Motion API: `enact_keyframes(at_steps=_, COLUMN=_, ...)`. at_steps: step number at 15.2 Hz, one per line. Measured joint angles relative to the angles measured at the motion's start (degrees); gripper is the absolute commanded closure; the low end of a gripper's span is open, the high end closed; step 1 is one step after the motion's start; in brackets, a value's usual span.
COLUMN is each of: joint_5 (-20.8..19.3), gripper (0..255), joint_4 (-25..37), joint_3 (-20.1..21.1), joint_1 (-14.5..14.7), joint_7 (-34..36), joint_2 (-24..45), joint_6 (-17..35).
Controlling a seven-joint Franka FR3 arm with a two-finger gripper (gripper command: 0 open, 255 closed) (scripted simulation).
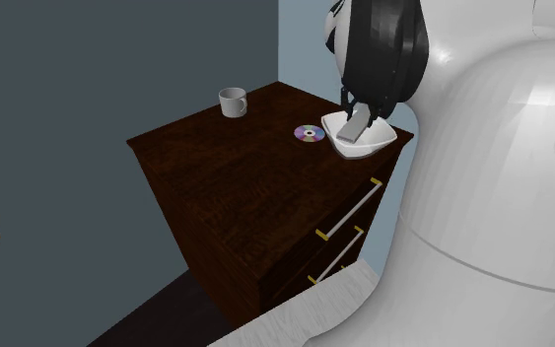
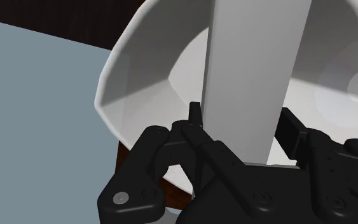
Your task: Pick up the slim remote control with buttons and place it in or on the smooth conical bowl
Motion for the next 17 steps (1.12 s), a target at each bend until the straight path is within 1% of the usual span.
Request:
enact_keyframes(at_steps=5, joint_5=0.0, gripper=255, joint_4=0.0, joint_3=0.0, joint_1=0.0, joint_7=0.0, joint_2=0.1, joint_6=0.2)
enact_keyframes(at_steps=6, joint_5=0.0, gripper=0, joint_4=0.0, joint_3=0.0, joint_1=0.0, joint_7=0.0, joint_2=0.1, joint_6=0.2)
enact_keyframes(at_steps=12, joint_5=0.0, gripper=0, joint_4=0.0, joint_3=0.0, joint_1=0.0, joint_7=0.0, joint_2=0.1, joint_6=0.2)
enact_keyframes(at_steps=17, joint_5=-0.3, gripper=0, joint_4=4.2, joint_3=0.0, joint_1=0.2, joint_7=0.3, joint_2=-1.4, joint_6=-5.4)
